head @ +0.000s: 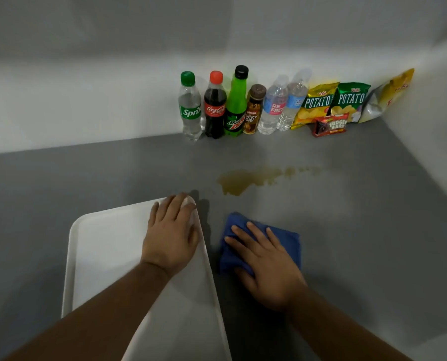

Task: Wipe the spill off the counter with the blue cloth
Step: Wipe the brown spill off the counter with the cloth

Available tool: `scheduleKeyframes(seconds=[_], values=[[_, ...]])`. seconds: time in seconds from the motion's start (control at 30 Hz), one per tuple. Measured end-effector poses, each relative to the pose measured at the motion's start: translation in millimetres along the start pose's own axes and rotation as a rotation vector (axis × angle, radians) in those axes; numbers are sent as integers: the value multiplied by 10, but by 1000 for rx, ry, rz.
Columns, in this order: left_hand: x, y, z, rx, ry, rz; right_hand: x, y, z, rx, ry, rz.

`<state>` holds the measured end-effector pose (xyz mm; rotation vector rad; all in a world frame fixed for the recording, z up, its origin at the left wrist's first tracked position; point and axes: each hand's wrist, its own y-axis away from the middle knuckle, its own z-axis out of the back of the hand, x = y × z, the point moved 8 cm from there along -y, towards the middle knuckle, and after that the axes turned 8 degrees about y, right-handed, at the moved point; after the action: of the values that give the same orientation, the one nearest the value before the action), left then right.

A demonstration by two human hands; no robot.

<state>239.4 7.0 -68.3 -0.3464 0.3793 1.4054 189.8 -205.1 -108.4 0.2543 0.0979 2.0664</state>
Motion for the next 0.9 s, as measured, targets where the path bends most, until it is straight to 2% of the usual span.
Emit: scheduleKeyframes(seconds=[0.13,0.27,0.53,0.67,0.8,0.9], values=[[108,-141,-60,-3,-9,43,-285,-77,104,-37,43,-67],[144,-201,-82,-21,-29,65,-328,-242,80,2,35,-165],[132,-288,-43,-109,17,30,117,-751,129,-9,32,56],[136,-296,-59,-104,12,34,-57,-1079,259,-41,62,-22],[156,-296,-80,-66,7,64,-307,-916,173,-66,20,-168],[163,-295,-106,-47,14,64,-215,-716,21,-31,52,-153]])
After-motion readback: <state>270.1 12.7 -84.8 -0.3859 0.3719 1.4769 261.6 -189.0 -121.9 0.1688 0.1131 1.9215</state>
